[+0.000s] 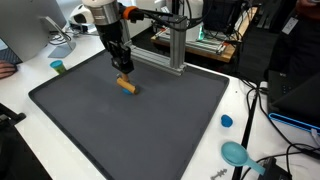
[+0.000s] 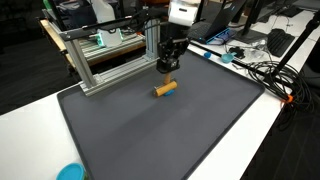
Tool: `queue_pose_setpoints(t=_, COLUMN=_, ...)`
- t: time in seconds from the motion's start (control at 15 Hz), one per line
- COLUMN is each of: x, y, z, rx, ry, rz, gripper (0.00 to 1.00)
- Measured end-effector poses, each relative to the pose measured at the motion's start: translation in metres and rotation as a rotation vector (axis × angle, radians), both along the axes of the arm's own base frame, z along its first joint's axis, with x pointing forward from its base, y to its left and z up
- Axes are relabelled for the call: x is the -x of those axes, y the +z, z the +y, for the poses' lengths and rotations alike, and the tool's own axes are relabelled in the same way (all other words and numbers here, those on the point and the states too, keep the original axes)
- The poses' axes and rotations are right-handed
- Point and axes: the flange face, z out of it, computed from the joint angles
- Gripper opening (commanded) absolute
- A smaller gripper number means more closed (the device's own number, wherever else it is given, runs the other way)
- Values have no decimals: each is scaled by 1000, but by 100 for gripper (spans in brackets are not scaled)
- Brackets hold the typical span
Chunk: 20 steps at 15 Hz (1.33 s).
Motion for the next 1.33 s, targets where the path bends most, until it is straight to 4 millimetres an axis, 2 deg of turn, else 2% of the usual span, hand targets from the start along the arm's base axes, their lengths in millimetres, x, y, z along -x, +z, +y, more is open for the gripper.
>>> queue_pose_setpoints(t=0.93, x=-1, y=1, z=-1, rx=-25, ry=12, rz=62, gripper=22)
queue_pose_setpoints(t=1.33, x=19, y=44, z=32, rx=-44, ry=108, rz=-14, gripper=22)
